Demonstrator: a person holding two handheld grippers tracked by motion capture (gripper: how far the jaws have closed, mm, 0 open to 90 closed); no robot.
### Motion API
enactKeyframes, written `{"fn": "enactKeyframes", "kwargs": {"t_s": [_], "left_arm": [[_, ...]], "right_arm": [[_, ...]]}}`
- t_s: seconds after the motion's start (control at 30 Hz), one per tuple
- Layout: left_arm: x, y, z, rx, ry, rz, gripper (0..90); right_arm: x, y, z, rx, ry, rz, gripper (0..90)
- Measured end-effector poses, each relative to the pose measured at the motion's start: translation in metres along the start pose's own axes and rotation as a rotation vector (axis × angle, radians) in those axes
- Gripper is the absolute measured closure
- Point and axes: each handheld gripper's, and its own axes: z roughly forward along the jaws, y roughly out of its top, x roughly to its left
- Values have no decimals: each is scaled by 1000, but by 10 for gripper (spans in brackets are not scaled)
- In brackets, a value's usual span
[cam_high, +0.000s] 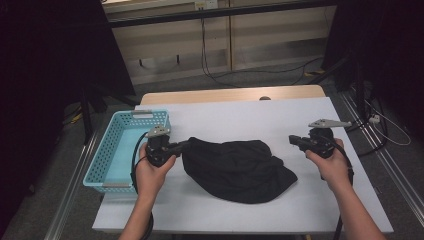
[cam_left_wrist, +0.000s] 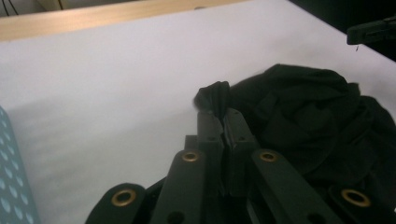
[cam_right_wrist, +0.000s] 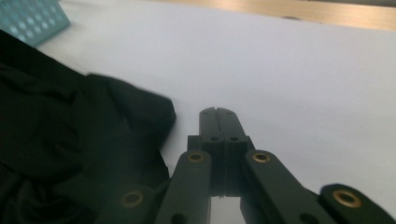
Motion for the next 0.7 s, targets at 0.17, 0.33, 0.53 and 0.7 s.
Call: {"fn": "enactKeyframes", "kwargs": {"t_s": [0.17, 0.33, 0.53, 0.7], "left_arm": [[3, 1, -4, -6, 13, -8, 871], [2, 2, -7, -16, 8, -7, 871], [-4, 4, -3, -5, -1, 17, 870], [-4, 3, -4, -5, -2, 18, 870]], "right_arm": [[19, 1, 10, 9, 80, -72, 799], [41, -2, 23, 65, 129, -156, 602], [56, -2, 34, 70, 177, -217, 411], [65, -2, 47, 103, 127, -266, 561]]}}
